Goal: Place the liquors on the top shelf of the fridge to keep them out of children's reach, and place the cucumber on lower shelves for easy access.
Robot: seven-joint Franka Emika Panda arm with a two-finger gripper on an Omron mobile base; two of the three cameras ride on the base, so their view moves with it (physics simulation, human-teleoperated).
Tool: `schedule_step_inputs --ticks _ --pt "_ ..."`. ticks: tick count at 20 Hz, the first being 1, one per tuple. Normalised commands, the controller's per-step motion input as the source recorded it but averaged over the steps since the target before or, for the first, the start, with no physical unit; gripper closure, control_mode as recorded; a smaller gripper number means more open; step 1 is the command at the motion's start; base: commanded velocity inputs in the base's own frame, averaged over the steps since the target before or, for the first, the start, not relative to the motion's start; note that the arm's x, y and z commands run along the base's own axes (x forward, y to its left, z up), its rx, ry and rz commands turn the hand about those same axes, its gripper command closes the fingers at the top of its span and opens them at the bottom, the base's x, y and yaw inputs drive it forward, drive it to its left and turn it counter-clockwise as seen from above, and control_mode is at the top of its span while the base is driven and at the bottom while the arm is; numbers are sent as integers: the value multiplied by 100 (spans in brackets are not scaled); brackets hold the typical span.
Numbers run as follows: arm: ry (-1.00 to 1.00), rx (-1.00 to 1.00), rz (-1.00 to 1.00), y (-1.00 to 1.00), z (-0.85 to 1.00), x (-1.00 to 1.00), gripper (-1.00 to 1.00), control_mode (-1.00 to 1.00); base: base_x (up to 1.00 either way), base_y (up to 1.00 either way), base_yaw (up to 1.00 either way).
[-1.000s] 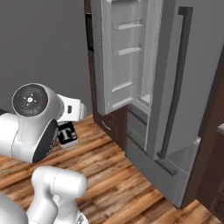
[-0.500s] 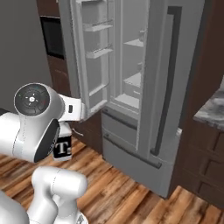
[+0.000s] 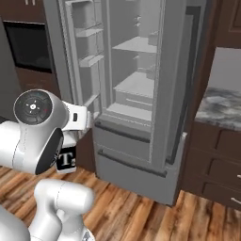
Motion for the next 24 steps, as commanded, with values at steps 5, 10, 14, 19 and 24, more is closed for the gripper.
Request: schedule_step_inputs --ticks 5,10,14,19,24 --pt "0 0 0 0 0 0 100 100 32 45 -42" --pt "0 0 0 0 0 0 100 100 41 37 -43" --pt "0 0 0 0 0 0 100 100 45 46 -42" --pt "0 0 0 0 0 0 100 100 44 55 -33" --pt "0 0 0 0 0 0 100 100 55 31 -17"
